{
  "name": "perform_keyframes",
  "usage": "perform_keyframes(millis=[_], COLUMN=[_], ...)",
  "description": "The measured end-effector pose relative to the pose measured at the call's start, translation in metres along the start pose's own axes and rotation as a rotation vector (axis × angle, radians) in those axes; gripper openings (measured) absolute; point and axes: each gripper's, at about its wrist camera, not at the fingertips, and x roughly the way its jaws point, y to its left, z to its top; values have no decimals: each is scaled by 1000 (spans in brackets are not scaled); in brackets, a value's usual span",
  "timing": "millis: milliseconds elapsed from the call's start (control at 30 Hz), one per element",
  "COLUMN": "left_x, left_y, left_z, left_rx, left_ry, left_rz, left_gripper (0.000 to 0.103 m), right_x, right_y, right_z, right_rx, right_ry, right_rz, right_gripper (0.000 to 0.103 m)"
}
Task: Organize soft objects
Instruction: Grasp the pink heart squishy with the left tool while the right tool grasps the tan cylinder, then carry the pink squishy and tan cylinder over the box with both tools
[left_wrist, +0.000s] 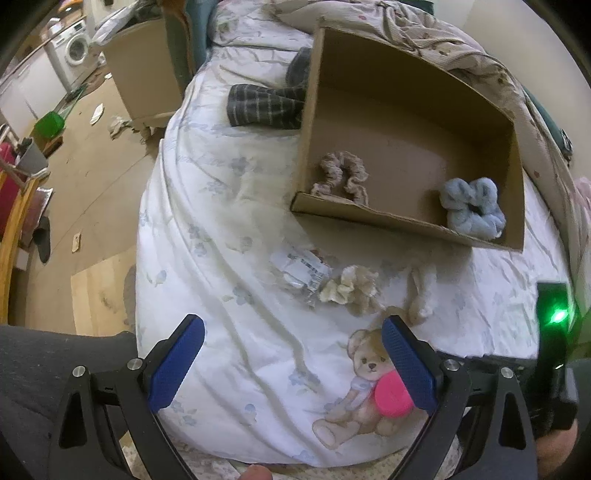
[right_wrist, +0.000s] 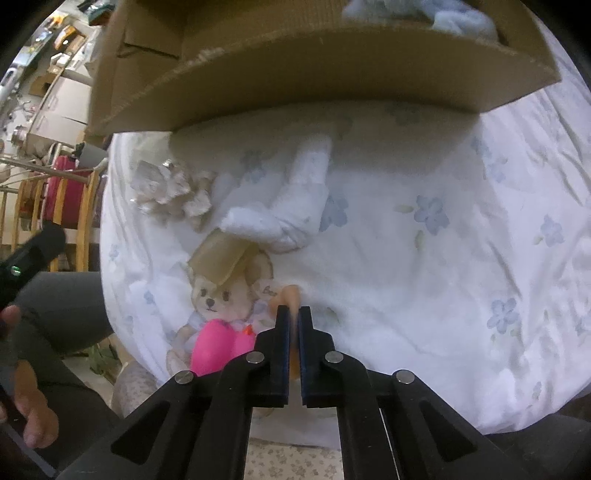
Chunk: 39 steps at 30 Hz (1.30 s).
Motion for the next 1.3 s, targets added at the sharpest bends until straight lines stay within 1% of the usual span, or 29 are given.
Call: perform_keyframes(millis=[133,233,267,400,500,600,667,700,800,867,900,933,1067,1133,1300], left_x=[4,11,12,27,39,53,63,68,77,81,82,82,79,72,60], left_y=[-18,-29,-31,-53,-74,-90,-98,-102,-107,-107,-107,-107,-107,-97,-83], left_z=[-10,-13,-14,-21,-31,-43,-50,-54,-61,-63,-64,-64,-64,-61,-54], left_rx=[71,76,74,107,154,200,232,248,275,287,287,286,279,278,259], left_ry=[21,71,81,137,189,233,268,283,308,318,320,321,318,314,256], left_rz=[-24,-91,-101,-110,-142,-140,-133,-127,-102,-90,-93,-97,-110,-107,-70], left_gripper=[96,96,96,94,93,87,78,76,65,47,43,42,41,41,41], right_x=[-23,-42,-46,-56,-63,-68,-68,-68,-70,-70,-70,-70,-67,-67,-67], right_y=[-10,-21,-24,-39,-47,-53,-54,-54,-54,-55,-54,-54,-50,-50,-49], right_z=[-1,-3,-4,-12,-15,-15,-16,-16,-17,-17,-17,-16,-15,-14,-14], right_rx=[43,75,83,130,154,171,171,170,166,167,167,166,158,158,152], right_ry=[-78,-140,-156,-191,-211,-218,-219,-220,-219,-219,-220,-221,-217,-220,-223], right_rz=[26,32,32,36,36,34,33,29,22,19,19,18,10,10,14], right_gripper=[6,6,6,6,6,6,6,6,6,6,6,6,6,6,6])
